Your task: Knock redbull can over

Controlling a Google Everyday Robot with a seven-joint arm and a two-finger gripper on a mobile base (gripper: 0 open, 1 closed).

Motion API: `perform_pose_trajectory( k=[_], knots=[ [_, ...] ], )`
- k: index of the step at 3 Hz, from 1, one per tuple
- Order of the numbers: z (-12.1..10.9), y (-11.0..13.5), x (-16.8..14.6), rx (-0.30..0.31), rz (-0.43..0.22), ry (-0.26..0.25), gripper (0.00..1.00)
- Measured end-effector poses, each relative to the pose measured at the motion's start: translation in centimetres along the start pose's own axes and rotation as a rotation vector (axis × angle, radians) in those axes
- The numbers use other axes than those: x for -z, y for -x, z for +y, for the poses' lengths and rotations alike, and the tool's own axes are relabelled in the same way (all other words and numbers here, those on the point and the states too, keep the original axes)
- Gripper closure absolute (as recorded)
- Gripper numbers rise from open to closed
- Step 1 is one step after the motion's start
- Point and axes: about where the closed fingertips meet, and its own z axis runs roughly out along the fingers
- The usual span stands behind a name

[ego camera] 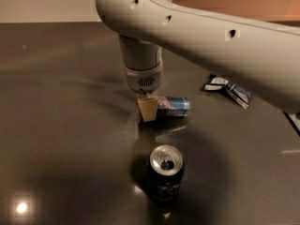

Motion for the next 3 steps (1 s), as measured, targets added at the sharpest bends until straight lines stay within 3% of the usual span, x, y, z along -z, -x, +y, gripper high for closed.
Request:
perform_pose_trajectory(
  k=[1, 2, 3],
  knots=[
    [-0.05, -0.05, -0.45, -0.008, -0.016, 0.017, 0.13],
    [-0.25, -0.49, -1.01, -0.029, -0.041, 0.055, 0.00],
    [-0.25, -0.49, -1.01, -0.029, -0.041, 0.054, 0.00]
  ],
)
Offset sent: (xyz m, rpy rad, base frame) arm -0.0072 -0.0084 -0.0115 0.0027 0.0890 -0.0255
